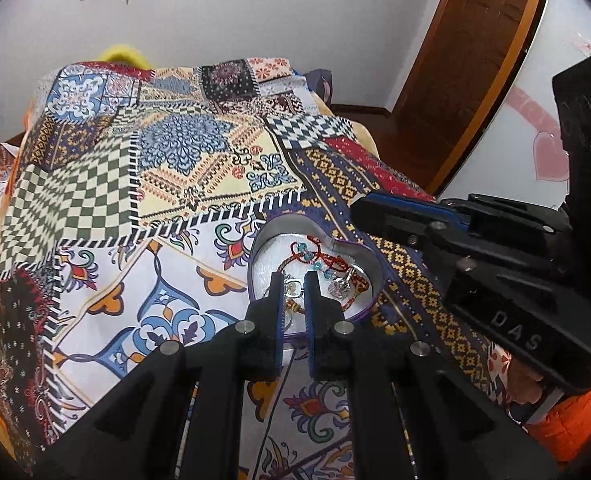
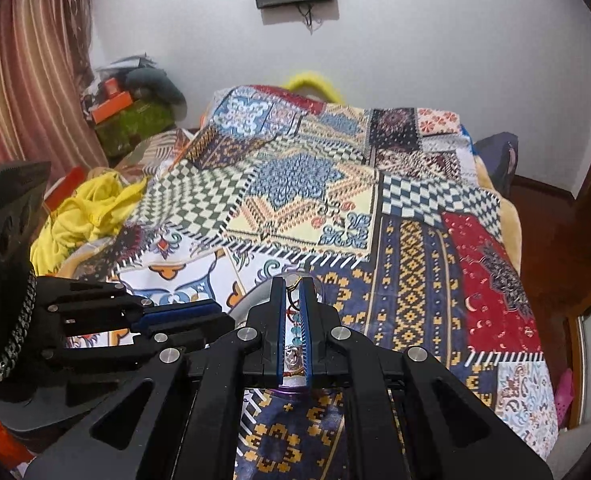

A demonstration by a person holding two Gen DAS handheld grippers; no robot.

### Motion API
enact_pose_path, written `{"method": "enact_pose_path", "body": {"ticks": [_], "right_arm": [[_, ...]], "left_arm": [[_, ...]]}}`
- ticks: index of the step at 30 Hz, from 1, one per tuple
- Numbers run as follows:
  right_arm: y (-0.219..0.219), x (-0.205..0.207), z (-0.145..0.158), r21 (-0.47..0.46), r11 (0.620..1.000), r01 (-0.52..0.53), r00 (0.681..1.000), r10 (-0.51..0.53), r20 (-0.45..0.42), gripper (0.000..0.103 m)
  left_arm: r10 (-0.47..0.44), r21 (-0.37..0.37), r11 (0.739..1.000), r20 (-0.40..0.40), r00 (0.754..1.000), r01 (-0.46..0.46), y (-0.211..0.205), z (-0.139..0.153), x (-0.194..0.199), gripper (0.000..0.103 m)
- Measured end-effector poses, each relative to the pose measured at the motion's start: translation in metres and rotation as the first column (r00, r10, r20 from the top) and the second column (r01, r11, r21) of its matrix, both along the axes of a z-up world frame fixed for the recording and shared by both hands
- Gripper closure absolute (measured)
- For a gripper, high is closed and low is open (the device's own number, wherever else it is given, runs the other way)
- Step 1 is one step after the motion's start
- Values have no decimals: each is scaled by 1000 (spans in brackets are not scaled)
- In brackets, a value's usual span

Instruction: Organize jewelry

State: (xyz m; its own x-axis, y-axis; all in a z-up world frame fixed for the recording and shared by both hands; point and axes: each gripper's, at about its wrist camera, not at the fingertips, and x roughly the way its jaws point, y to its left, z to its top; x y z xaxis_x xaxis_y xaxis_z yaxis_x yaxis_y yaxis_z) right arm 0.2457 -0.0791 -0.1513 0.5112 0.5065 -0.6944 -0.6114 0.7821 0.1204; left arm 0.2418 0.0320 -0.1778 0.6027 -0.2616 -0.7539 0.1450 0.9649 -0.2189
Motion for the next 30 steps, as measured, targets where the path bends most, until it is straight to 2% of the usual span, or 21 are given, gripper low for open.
{"method": "enact_pose_path", "body": {"ticks": [8, 18, 24, 26, 30], "right_arm": [[5, 7, -13, -17, 1000, -22, 999, 21, -47, 97], [6, 6, -9, -9, 999, -40, 995, 39, -87, 95], [0, -4, 10, 5, 1000, -29, 998, 29, -47, 87], [-3, -9, 18, 12, 1000, -25, 999, 25, -29, 82], [-13, -25, 47, 43, 999, -3, 999, 2, 45, 82]], "left_arm": [[-16, -16, 1000, -20, 1000, 15, 0, -7, 3, 96], [-14, -6, 1000, 2, 1000, 14, 1, 1, -5, 93], [-2, -9, 1000, 38, 999, 3, 4, 18, -17, 84], [1, -9, 1000, 52, 999, -1, 5, 25, -21, 83], [20, -14, 1000, 103, 995, -18, 7, 50, -35, 83]]}}
